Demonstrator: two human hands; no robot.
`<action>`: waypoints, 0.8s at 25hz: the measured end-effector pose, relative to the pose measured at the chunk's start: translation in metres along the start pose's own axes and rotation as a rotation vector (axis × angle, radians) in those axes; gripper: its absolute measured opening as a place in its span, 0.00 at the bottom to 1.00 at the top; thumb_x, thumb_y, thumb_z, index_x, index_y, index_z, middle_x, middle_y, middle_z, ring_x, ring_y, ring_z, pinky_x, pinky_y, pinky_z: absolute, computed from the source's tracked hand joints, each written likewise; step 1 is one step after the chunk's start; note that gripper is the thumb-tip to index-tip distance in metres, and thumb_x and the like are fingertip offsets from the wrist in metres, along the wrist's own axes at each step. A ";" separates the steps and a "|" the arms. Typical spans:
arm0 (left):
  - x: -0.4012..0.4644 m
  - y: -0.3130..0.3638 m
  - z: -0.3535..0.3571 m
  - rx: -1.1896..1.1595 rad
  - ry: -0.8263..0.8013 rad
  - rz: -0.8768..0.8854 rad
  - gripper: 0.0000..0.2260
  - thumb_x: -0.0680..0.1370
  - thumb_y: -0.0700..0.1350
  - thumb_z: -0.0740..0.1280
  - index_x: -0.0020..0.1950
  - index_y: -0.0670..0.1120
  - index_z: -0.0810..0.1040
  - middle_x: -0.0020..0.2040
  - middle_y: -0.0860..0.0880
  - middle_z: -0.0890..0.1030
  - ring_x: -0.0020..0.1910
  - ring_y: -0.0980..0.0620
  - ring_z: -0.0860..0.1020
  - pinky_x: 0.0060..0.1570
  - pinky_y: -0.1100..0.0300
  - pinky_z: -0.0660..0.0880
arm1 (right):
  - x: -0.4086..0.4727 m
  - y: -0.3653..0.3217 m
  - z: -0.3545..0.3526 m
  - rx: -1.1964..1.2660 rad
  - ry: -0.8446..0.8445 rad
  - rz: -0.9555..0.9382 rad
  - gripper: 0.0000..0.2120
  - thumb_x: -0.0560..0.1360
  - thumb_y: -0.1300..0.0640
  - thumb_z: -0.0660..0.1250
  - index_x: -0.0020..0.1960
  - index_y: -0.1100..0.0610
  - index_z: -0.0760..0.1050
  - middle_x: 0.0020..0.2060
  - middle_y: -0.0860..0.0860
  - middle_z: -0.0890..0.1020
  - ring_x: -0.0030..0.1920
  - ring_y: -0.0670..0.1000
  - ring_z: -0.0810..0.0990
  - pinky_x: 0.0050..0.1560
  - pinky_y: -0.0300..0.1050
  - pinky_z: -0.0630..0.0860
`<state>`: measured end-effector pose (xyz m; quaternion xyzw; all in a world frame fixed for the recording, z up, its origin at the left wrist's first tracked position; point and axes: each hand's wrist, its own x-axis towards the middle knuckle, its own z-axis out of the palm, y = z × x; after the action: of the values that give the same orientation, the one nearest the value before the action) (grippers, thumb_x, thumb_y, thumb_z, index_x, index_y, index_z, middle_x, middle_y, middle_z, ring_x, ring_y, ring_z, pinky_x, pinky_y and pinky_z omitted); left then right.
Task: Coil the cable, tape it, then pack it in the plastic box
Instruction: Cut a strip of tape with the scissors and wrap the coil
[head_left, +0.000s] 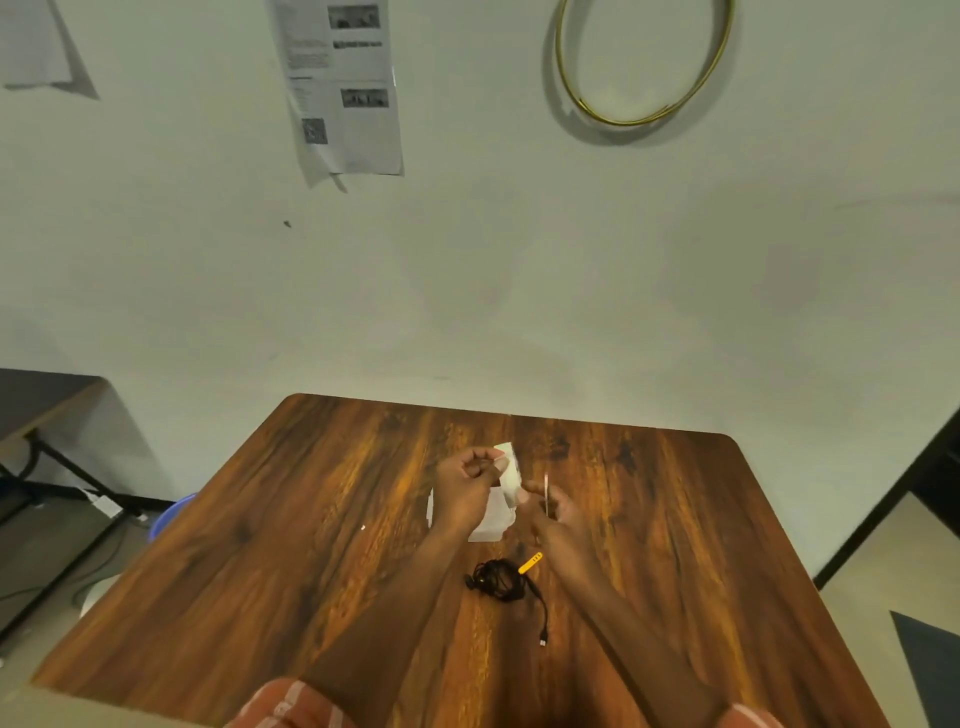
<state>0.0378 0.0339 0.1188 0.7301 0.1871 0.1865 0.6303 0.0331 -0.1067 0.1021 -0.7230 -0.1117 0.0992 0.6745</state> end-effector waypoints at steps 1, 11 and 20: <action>-0.001 0.004 -0.001 0.034 -0.011 0.031 0.01 0.75 0.42 0.73 0.45 0.47 0.83 0.45 0.50 0.85 0.45 0.51 0.83 0.48 0.52 0.81 | 0.005 -0.007 0.010 -0.020 -0.025 -0.019 0.14 0.73 0.47 0.71 0.54 0.53 0.82 0.42 0.49 0.86 0.42 0.51 0.84 0.41 0.50 0.81; -0.006 0.038 -0.023 0.416 0.074 0.331 0.04 0.82 0.42 0.63 0.53 0.45 0.76 0.46 0.54 0.77 0.44 0.56 0.77 0.34 0.74 0.70 | -0.012 0.005 0.020 -0.126 0.117 -0.103 0.20 0.72 0.46 0.69 0.58 0.57 0.83 0.49 0.51 0.87 0.48 0.49 0.85 0.44 0.45 0.83; 0.001 0.038 -0.039 0.457 0.053 0.449 0.04 0.82 0.46 0.61 0.52 0.48 0.74 0.45 0.51 0.81 0.42 0.53 0.80 0.38 0.51 0.79 | -0.020 -0.033 -0.001 0.082 0.095 -0.042 0.12 0.82 0.58 0.60 0.49 0.55 0.83 0.41 0.50 0.79 0.40 0.45 0.80 0.42 0.45 0.83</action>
<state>0.0207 0.0622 0.1615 0.8707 0.0749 0.2929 0.3880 0.0137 -0.1118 0.1347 -0.6961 -0.0905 0.0550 0.7101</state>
